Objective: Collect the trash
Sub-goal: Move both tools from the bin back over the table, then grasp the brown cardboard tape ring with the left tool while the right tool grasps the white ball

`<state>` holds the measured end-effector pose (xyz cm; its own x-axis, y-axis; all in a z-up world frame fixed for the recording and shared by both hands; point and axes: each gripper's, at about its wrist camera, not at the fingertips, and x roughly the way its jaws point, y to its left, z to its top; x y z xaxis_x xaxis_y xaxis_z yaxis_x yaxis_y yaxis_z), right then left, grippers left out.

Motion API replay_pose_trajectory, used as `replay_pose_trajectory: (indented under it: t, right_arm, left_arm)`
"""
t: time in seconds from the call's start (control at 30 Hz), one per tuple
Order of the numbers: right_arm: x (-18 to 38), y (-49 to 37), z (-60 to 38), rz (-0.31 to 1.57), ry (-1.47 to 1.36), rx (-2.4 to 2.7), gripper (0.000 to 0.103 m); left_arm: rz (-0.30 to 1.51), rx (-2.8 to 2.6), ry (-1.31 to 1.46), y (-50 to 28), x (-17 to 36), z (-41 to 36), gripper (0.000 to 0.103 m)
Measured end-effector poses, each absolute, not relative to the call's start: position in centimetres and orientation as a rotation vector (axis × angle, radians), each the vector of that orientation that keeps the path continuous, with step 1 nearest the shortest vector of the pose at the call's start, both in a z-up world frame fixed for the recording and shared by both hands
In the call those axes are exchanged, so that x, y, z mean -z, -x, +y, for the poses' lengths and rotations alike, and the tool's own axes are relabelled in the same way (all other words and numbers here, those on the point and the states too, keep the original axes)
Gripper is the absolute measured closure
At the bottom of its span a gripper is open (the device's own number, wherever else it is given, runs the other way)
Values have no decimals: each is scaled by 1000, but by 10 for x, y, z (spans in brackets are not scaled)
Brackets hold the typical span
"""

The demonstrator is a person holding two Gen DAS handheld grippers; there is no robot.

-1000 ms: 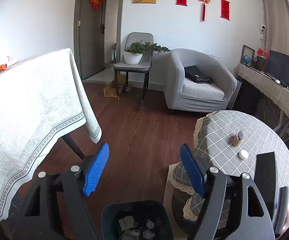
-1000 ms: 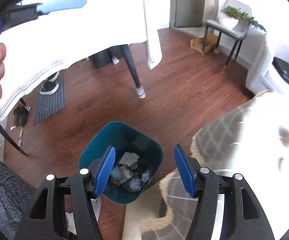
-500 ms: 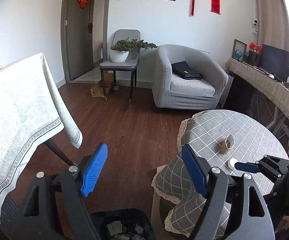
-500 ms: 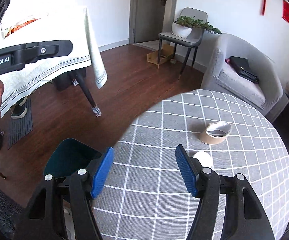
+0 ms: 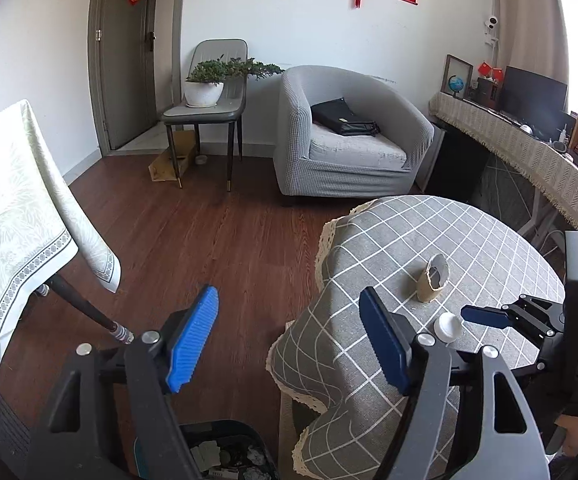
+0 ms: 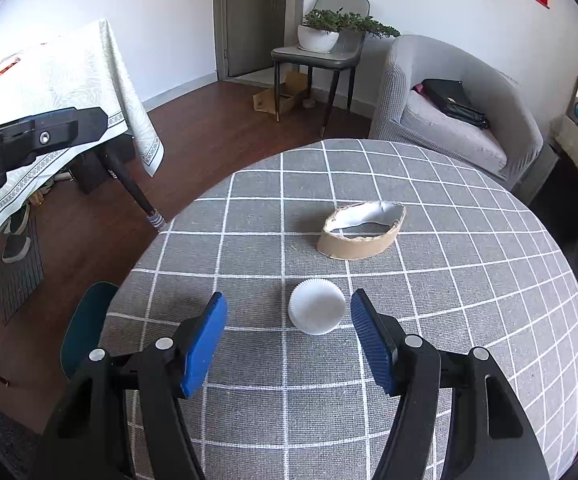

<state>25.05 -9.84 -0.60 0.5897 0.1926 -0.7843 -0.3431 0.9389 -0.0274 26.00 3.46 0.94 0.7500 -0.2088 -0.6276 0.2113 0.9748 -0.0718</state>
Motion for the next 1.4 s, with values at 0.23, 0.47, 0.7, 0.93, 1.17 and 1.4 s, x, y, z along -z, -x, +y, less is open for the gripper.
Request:
replay_pose_trajectory:
  t: [0.23, 0.47, 0.7, 0.93, 1.17, 1.4]
  right_arm:
    - [10, -261, -106, 896, 160, -315, 54]
    - [8, -259, -119, 899, 129, -322, 69]
    - [1, -254, -152, 890, 78, -286, 71]
    - [-4, -245, -191, 887, 21, -265, 75]
    - [-1, -233, -219, 904, -35, -266, 74]
    - [-4, -227, -217, 902, -39, -303, 75]
  left_arm:
    - [737, 338, -61, -268, 9, 5, 41]
    - [771, 428, -90, -280, 22, -20, 49]
    - [759, 511, -105, -288, 23, -51, 51]
    - [759, 577, -156, -292, 24, -94, 49]
    - [787, 567, -170, -308, 34, -114, 49]
    - [827, 572, -187, -319, 45, -131, 54]
